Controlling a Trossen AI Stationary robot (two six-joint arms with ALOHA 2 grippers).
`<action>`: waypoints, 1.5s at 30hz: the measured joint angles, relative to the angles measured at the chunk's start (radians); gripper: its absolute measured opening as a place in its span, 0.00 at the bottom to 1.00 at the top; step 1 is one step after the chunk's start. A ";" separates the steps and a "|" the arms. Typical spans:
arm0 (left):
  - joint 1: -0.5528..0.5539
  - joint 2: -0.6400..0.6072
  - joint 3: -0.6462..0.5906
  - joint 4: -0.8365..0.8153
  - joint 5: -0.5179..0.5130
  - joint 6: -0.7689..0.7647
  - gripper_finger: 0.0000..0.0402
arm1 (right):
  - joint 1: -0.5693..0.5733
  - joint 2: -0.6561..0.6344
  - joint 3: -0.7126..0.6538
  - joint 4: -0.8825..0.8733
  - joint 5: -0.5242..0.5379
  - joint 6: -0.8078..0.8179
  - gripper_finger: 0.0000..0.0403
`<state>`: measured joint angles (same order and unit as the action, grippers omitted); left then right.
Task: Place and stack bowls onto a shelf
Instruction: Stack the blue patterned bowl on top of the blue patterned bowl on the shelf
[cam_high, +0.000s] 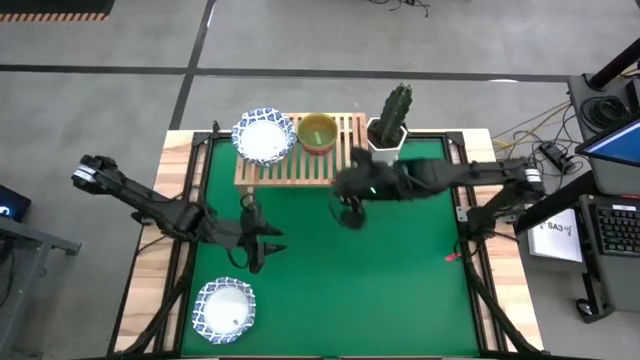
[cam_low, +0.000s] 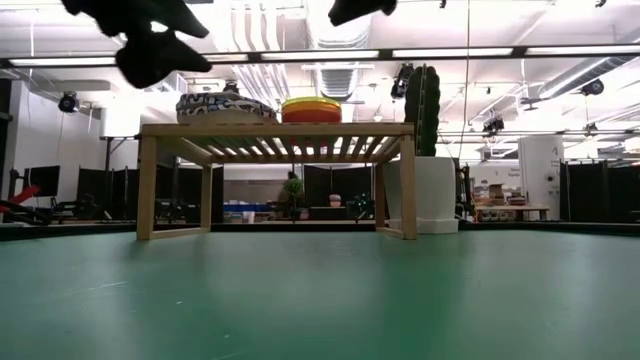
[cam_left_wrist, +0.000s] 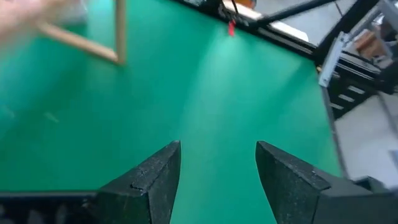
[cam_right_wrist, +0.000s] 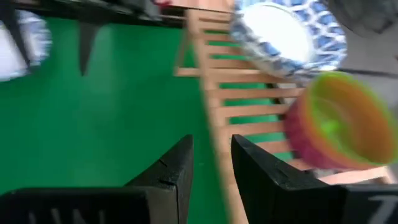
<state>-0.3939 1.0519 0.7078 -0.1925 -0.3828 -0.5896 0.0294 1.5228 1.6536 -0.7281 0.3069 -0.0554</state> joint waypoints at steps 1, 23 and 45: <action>-0.022 0.018 0.000 0.003 0.000 -0.039 0.47 | 0.027 -0.025 -0.046 0.026 0.002 0.010 0.25; -0.338 0.662 0.685 -0.884 0.356 -0.883 0.41 | 0.313 -0.406 -0.849 0.768 0.009 0.085 0.24; -0.452 0.973 0.758 -0.870 0.436 -1.126 0.33 | 0.395 -0.408 -0.871 0.771 0.008 0.135 0.24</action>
<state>-0.8459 2.0252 1.4658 -1.0620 0.0531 -1.7154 0.4239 1.1149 0.7830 0.0425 0.3146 0.0795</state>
